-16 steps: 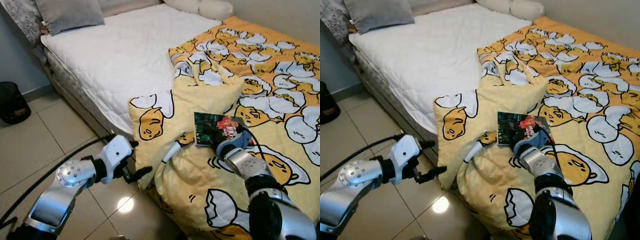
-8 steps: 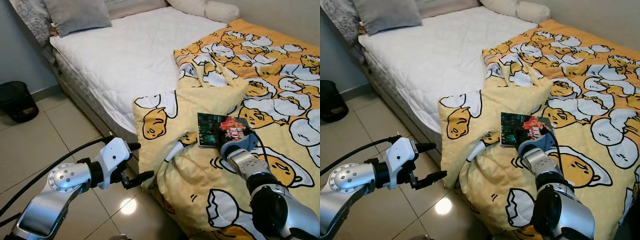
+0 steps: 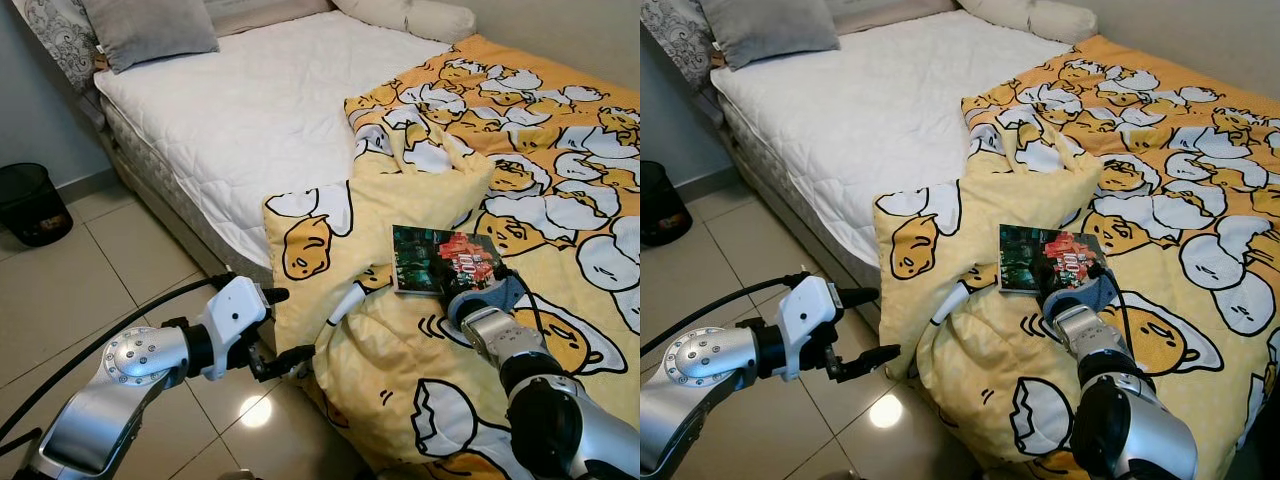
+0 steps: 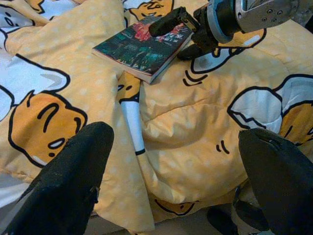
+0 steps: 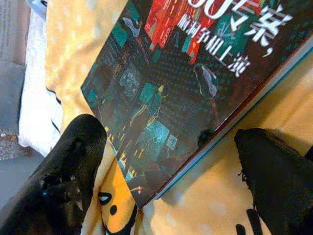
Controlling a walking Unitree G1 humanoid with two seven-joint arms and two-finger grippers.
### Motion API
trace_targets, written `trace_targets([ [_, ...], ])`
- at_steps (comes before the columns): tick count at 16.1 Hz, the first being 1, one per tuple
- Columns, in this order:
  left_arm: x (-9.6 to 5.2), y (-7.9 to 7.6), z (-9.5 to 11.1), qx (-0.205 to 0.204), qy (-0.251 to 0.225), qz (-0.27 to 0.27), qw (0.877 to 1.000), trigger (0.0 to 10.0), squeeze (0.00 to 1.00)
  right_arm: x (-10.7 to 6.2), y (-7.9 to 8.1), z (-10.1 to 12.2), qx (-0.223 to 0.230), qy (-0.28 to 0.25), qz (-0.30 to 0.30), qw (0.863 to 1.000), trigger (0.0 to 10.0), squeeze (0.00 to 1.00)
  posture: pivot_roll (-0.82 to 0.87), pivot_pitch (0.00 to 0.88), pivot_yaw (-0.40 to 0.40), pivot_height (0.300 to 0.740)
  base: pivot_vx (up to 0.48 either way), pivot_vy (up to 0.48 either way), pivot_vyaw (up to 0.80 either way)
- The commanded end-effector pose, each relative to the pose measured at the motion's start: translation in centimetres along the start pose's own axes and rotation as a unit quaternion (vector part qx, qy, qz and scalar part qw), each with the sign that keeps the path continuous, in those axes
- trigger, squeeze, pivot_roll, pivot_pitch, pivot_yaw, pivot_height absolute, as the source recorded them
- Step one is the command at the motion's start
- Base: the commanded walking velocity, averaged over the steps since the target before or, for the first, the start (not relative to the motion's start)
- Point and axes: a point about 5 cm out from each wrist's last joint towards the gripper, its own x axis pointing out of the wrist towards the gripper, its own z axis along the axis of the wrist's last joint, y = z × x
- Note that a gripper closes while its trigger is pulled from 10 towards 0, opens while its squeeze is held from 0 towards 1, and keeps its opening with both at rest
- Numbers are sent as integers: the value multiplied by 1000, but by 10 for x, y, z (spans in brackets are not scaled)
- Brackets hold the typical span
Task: Clean up the room
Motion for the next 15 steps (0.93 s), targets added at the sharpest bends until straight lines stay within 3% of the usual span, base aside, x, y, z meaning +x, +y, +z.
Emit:
trace_targets([
  [1,-1,2,1,3,3,-2,1000,10000,1000,0,-3,-5,2,3,-3,1000,10000,0,6,0,-20,740,0,0,0],
  [4,-6,0,1,4,10,-7,1000,10000,1000,3,4,-11,10,2,1,1000,10000,0,29,0,-15,740,0,0,0],
  [7,-14,-5,4,2,18,-12,1000,10000,1000,3,1,-19,16,0,-16,1000,10000,0,88,0,-9,740,0,0,0],
  [9,-23,-11,5,0,27,-18,999,10000,1000,4,3,-17,61,-35,-10,997,10000,0,140,37,6,740,0,0,0],
  [15,-29,-10,8,-2,35,-14,999,10000,1000,8,32,0,120,-96,54,987,10000,0,154,46,9,740,0,0,0],
])
